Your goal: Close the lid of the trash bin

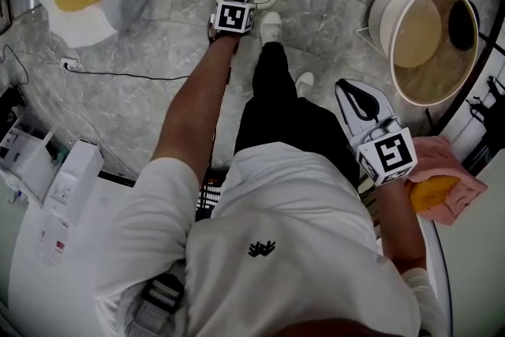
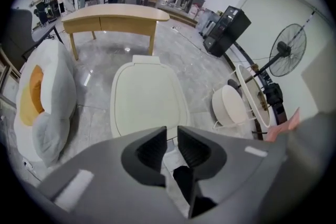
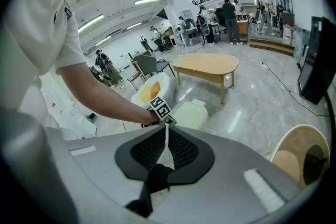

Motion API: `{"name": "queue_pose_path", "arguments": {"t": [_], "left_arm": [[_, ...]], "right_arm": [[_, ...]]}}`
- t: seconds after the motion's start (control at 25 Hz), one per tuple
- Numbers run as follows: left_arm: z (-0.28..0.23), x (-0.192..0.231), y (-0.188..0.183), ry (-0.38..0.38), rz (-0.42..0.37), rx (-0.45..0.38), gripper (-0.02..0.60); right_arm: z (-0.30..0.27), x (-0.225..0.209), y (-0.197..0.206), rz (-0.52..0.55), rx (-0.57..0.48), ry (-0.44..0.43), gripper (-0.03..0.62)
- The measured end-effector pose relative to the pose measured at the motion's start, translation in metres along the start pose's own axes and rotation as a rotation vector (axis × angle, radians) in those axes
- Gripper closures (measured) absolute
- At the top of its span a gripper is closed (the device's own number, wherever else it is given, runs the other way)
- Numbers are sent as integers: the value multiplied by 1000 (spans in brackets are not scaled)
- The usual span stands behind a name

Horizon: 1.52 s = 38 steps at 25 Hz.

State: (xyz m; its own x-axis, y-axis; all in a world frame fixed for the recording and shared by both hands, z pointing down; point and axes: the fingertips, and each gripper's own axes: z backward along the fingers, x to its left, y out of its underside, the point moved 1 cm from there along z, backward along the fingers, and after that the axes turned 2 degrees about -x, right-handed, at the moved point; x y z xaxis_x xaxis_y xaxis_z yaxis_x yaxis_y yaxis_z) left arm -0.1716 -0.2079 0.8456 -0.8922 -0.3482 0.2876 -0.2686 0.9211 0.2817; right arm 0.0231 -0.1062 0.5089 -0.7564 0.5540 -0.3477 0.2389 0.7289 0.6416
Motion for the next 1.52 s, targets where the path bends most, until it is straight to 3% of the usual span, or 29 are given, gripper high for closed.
{"name": "queue_pose_path", "arguments": {"t": [0.56, 0.88, 1.24, 1.52], "left_arm": [[228, -133, 4, 103, -50, -396, 465], [352, -240, 49, 180, -161, -574, 466], [430, -326, 96, 216, -264, -712, 494], [457, -359, 128, 234, -313, -732, 495]], "right_arm": [[116, 52, 13, 140, -228, -41, 579], [181, 77, 38, 176, -311, -54, 580], [225, 106, 59, 235, -377, -78, 586], [248, 123, 74, 273, -407, -74, 586]]}}
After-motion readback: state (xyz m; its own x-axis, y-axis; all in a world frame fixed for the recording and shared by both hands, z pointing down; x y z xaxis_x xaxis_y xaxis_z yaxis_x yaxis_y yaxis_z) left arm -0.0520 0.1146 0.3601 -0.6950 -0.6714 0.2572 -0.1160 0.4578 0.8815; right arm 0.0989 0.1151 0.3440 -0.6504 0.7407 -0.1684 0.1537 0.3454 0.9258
